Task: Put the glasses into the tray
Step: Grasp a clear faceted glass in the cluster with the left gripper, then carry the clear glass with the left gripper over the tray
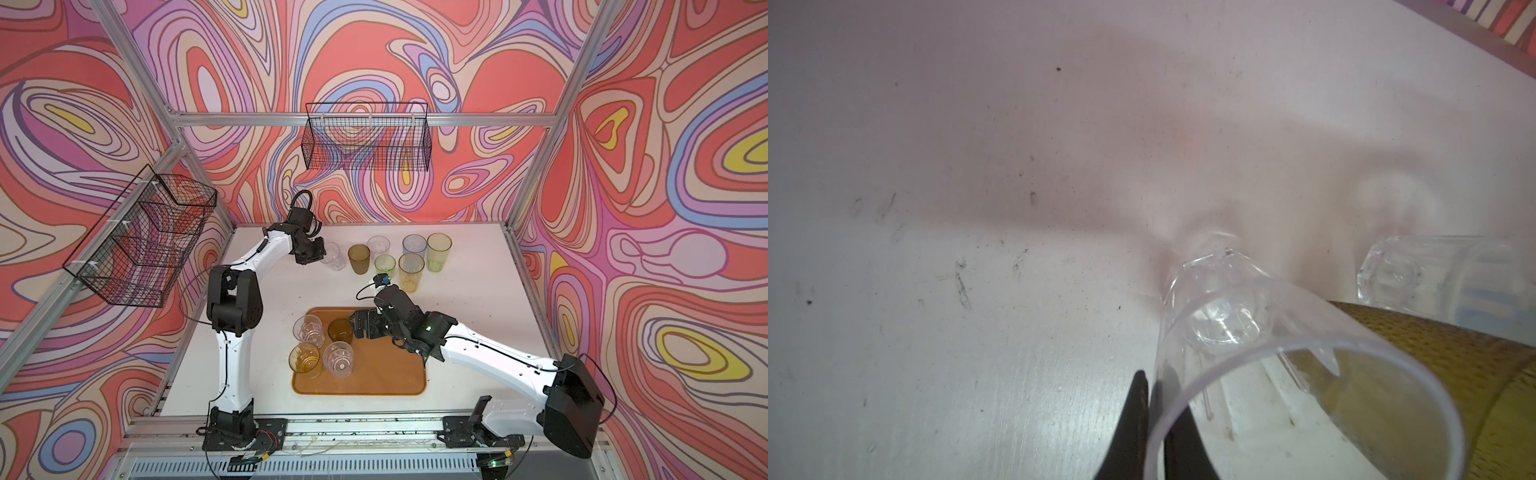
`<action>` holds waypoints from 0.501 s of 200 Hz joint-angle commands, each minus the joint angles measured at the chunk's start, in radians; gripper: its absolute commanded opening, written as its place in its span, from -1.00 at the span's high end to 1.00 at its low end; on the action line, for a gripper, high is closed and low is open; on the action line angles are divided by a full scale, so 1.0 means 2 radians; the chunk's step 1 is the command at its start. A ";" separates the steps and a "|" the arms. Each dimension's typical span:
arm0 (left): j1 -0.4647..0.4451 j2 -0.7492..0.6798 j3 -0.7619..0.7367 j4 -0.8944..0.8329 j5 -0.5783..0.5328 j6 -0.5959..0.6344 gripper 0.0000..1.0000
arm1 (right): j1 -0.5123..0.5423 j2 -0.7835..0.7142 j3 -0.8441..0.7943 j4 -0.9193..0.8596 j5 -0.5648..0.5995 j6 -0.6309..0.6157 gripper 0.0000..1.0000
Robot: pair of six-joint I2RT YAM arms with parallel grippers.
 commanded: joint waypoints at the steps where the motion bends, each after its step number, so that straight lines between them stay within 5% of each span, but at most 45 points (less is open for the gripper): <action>1: 0.004 -0.057 -0.037 0.017 0.017 -0.004 1.00 | -0.003 -0.003 0.013 0.008 -0.006 0.023 -0.96; 54: 0.002 -0.196 -0.178 0.081 0.029 -0.037 1.00 | -0.003 -0.012 -0.002 0.039 -0.023 0.072 -0.95; 100: -0.030 -0.296 -0.238 0.052 -0.016 -0.030 1.00 | -0.003 -0.054 -0.015 0.035 -0.002 0.080 -0.95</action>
